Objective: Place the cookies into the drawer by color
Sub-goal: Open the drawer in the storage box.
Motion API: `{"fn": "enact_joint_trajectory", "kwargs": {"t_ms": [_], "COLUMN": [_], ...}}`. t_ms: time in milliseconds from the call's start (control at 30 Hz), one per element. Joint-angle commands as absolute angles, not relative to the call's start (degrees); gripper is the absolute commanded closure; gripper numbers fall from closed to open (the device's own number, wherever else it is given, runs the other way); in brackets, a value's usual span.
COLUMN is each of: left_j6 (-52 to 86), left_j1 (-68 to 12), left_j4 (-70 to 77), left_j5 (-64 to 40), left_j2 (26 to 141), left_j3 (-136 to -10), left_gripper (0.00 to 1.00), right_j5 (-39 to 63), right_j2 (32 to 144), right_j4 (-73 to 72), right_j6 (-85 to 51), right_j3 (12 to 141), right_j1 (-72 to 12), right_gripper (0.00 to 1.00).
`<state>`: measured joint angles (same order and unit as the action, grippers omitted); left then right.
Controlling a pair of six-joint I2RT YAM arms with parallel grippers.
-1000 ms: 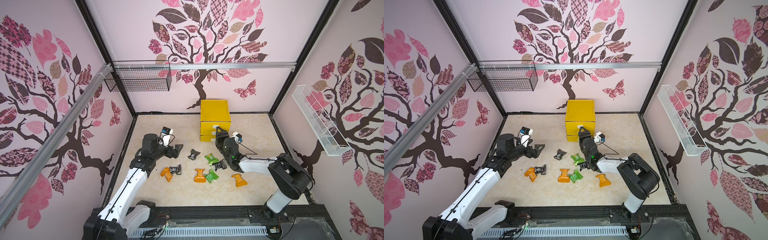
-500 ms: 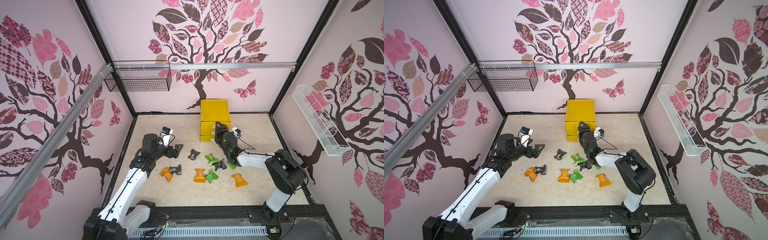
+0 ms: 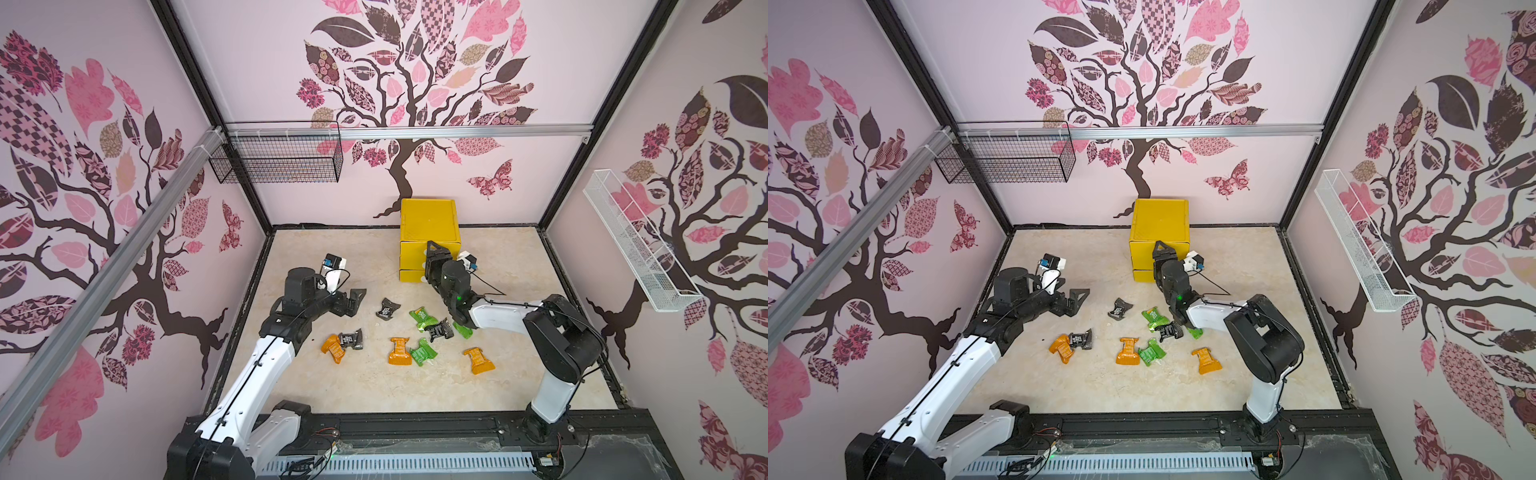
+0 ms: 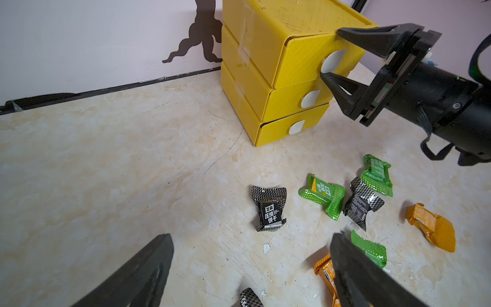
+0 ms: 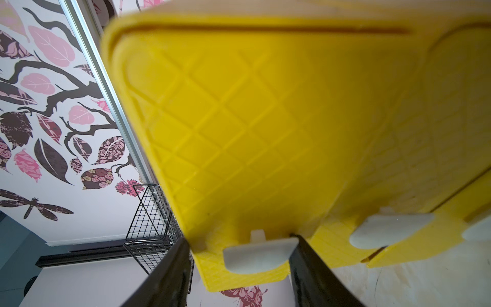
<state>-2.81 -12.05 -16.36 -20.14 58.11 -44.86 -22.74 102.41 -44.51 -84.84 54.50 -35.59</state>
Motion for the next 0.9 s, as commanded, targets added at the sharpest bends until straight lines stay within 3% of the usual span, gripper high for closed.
{"fn": "enact_joint_trajectory", "kwargs": {"t_ms": [0,433,867], "left_j6": [-3.16,-3.15,-3.14], "left_j1": [-12.3,-12.42,-12.42], "left_j4": [-15.63,-15.63,-15.47], "left_j5": [-20.03,-19.93,-20.0], "left_j2": [57.22,57.19,57.22], "left_j3": [-44.0,-44.03,-43.92], "left_gripper": [0.03,0.03,0.03], "right_j5": [-22.59,-22.95,-21.86], "right_j2": [104.85,106.35,103.99], "right_j4": [-42.62,-43.67,-44.59], "right_j6": [-84.64,-84.82,-84.85], "right_j3": [55.55,54.84,52.11], "right_j1": [-34.65,-34.5,-34.79], "right_gripper": [0.41,0.57,0.62]}}
